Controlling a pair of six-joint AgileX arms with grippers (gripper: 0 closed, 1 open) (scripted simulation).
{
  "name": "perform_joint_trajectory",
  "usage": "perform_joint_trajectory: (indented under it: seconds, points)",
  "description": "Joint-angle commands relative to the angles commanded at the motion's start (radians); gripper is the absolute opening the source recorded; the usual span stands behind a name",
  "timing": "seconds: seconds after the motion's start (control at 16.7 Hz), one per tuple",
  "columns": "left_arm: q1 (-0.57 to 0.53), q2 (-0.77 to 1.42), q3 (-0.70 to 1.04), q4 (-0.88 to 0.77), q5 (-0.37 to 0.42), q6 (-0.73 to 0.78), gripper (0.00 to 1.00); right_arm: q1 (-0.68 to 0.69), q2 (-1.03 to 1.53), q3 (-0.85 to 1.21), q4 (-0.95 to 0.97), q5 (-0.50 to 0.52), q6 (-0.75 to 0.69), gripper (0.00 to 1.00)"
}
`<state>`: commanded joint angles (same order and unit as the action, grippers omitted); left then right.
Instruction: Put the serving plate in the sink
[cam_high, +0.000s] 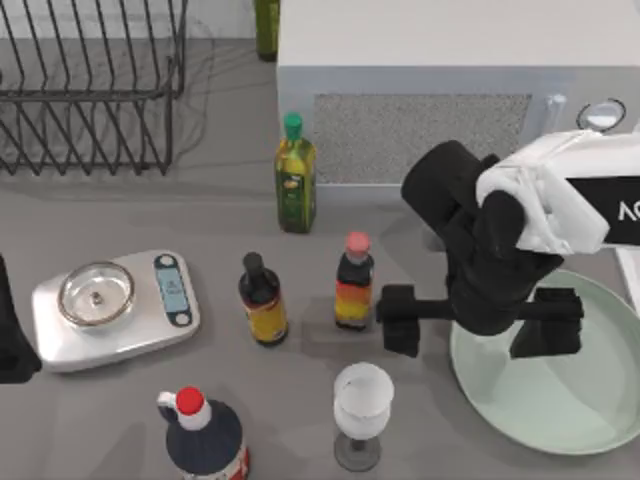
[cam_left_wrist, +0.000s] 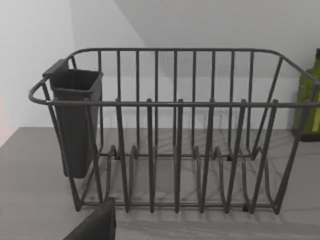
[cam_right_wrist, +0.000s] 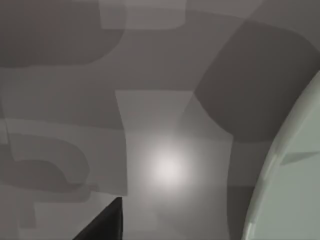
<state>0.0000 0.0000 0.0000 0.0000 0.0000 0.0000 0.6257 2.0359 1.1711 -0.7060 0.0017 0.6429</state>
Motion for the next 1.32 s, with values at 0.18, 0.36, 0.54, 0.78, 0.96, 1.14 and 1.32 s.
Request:
perform_joint_trajectory:
  seconds: [0.18, 0.36, 0.54, 0.78, 0.96, 1.14, 1.32]
  points:
    - [0.0, 0.0, 0.0, 0.0, 0.0, 0.0, 1.0, 0.0, 0.0, 0.0, 0.0, 0.0, 0.0, 0.55]
    - [0.0, 0.0, 0.0, 0.0, 0.0, 0.0, 1.0, 0.0, 0.0, 0.0, 0.0, 0.0, 0.0, 0.32]
    - [0.0, 0.0, 0.0, 0.0, 0.0, 0.0, 1.0, 0.0, 0.0, 0.0, 0.0, 0.0, 0.0, 0.1]
    - [0.0, 0.0, 0.0, 0.0, 0.0, 0.0, 1.0, 0.0, 0.0, 0.0, 0.0, 0.0, 0.0, 0.0]
    - [0.0, 0.0, 0.0, 0.0, 0.0, 0.0, 1.0, 0.0, 0.0, 0.0, 0.0, 0.0, 0.0, 0.0]
    - [0.0, 0.0, 0.0, 0.0, 0.0, 0.0, 1.0, -0.017, -0.104, 0.0, -0.01, 0.022, -0.01, 0.0]
    - [0.0, 0.0, 0.0, 0.0, 0.0, 0.0, 1.0, -0.026, -0.102, 0.004, -0.042, 0.022, -0.009, 0.0]
